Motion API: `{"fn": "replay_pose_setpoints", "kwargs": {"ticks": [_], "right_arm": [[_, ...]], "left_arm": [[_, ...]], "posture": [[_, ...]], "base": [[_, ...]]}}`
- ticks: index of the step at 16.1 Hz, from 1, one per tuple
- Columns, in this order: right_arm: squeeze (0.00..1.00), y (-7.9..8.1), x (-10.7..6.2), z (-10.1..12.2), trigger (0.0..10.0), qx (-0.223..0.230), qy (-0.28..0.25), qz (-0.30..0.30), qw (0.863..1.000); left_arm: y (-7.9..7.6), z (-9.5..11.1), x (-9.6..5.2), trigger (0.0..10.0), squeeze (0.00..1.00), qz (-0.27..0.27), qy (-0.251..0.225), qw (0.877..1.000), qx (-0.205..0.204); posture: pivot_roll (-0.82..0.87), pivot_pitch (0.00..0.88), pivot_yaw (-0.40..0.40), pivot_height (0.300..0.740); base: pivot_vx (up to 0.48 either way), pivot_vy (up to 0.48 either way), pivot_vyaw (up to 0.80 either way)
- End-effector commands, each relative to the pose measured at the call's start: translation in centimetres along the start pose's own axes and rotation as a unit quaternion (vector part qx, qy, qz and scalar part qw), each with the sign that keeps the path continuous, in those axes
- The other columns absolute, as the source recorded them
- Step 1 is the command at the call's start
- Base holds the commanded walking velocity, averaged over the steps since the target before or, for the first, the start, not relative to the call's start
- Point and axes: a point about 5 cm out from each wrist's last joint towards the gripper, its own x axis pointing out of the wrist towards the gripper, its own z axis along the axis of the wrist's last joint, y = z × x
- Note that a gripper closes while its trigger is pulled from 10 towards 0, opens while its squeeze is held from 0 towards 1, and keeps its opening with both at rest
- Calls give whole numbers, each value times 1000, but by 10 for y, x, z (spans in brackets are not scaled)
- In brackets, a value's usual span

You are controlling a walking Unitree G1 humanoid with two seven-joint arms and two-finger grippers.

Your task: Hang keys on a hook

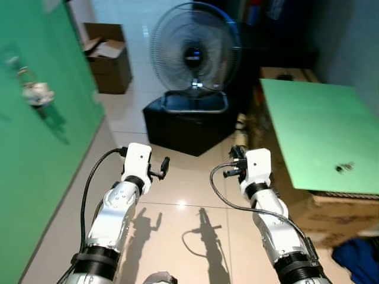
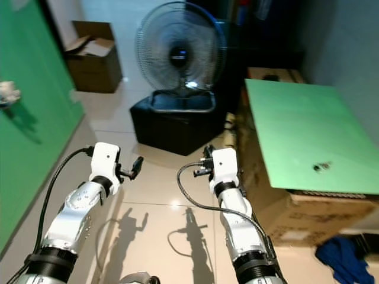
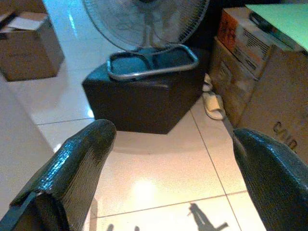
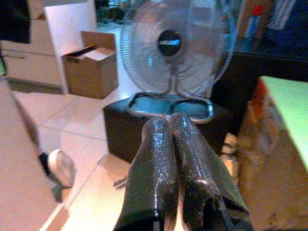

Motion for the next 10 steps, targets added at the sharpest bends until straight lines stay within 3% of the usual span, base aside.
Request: {"fn": "replay_pose_setpoints", "kwargs": {"ticks": [1,3,4,6,10], "right_arm": [[0,-2,1,-2,10000,-1,7,-1,1000],[0,-1,-1,-2,10000,-1,8,1,1000],[0,-2,-3,-3,10000,6,10,-2,1000],[0,-2,-4,-5,10000,5,12,3,1000],[0,-2,-1,-2,10000,3,12,5,1000]], "left_arm": [[1,10,-1,10000,0,5,-26,1000,-8],[8,5,-4,10000,0,26,-22,999,-9],[21,1,-10,10000,0,69,-32,997,-18],[31,1,-13,10000,0,115,-60,991,-25],[35,-10,-20,10000,0,95,-35,994,-46]], "posture": [[47,0,-2,740],[58,0,-11,740],[63,0,-18,740],[61,0,-16,740],[59,0,-34,740]], "base": [[0,0,450],[0,0,450],[0,0,456],[0,0,456],[0,0,452]]}}
